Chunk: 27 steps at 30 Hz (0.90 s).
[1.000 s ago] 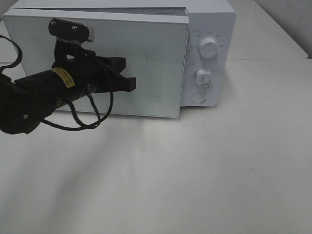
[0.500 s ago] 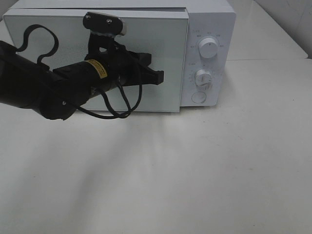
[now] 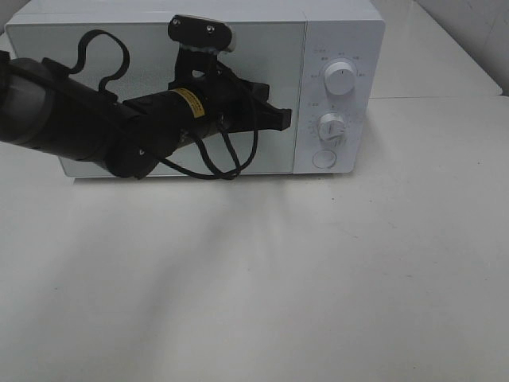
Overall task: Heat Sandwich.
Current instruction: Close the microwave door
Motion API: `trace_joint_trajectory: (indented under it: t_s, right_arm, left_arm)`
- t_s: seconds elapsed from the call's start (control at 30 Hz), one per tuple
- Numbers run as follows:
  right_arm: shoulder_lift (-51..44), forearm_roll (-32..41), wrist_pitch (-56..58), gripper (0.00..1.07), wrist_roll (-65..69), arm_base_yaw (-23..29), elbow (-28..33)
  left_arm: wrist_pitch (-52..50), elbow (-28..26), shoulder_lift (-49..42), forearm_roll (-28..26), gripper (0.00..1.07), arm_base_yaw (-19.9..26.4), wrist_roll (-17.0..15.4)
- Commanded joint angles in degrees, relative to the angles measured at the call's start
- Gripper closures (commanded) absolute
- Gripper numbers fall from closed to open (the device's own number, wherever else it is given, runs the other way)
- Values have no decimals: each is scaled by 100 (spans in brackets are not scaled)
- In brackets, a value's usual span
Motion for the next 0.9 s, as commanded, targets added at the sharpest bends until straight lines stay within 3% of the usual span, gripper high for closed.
trace_joint_trajectory:
  t_s: [0.03,0.7,0.9]
  right_arm:
    - [-149,-17,-29,44,17,-29,40]
    - [-149,-17,-29,43,29,-29,40]
    - [-149,-17,-29,43,29,-29,40]
  left_arm:
    - [-74,-378,120,-481,107,143,-17]
    - [-86,-395,97,-424,107,143,-17]
    - [-97,-97,-17,-315,107,74,-17]
